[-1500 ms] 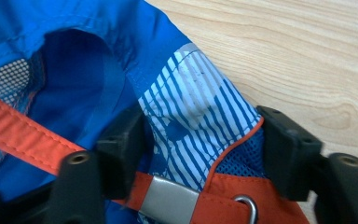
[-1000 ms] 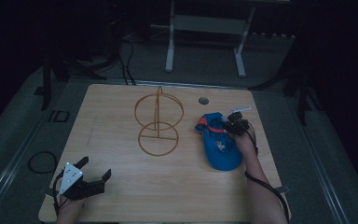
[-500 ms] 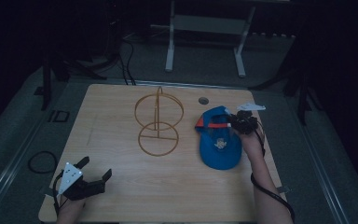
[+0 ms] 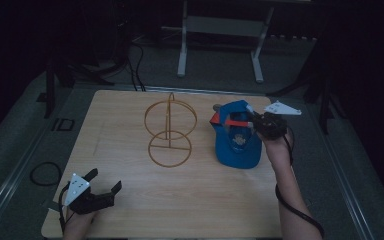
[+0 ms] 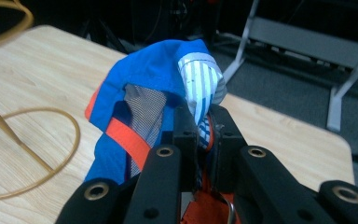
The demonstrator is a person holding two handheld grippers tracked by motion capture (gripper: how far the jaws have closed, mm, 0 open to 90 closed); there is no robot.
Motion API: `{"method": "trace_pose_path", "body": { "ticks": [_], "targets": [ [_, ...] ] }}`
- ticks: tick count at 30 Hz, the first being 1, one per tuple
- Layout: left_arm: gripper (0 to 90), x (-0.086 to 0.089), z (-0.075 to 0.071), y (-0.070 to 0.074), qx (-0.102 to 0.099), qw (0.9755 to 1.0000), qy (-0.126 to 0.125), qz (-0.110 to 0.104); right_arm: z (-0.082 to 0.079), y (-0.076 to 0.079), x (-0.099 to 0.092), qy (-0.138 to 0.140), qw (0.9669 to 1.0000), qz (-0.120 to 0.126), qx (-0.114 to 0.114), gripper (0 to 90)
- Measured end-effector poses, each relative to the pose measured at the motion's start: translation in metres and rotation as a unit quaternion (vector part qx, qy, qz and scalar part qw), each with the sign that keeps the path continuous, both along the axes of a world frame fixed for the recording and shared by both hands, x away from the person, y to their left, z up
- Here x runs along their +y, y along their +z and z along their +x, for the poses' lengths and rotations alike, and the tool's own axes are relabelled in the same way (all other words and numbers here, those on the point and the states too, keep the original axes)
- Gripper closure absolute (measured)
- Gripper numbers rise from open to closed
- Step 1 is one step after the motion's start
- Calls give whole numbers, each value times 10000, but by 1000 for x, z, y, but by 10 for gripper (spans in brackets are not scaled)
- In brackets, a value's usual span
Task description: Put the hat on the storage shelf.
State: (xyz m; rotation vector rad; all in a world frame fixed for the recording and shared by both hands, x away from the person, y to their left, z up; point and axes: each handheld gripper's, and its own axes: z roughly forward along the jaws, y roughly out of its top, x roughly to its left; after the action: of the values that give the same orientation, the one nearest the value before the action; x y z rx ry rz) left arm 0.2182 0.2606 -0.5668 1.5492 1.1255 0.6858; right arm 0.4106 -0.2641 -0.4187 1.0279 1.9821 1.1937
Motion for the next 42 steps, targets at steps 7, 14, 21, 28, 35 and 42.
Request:
{"method": "trace_pose_path", "body": {
  "ticks": [7,14,21,28,35,42],
  "targets": [
    [19,-10,-3,13,63,9997,187,119,-14,18,-6,54,9998,65,-167,833],
    [19,-24,-5,38,63,9999,50,111,-30,33,-14,62,9993,154,-334,833],
    [19,-45,-3,65,32,9995,-301,127,-47,48,-14,79,9984,163,-532,833],
    [26,-56,0,94,-136,9984,-539,38,-66,60,-10,217,9970,307,-674,833],
    [26,-71,7,129,-386,9961,-782,166,-83,70,-2,380,9952,340,-839,833],
    [26,-96,17,153,-457,9925,-1078,367,-93,70,7,520,9942,346,-874,833]
  ]
}}
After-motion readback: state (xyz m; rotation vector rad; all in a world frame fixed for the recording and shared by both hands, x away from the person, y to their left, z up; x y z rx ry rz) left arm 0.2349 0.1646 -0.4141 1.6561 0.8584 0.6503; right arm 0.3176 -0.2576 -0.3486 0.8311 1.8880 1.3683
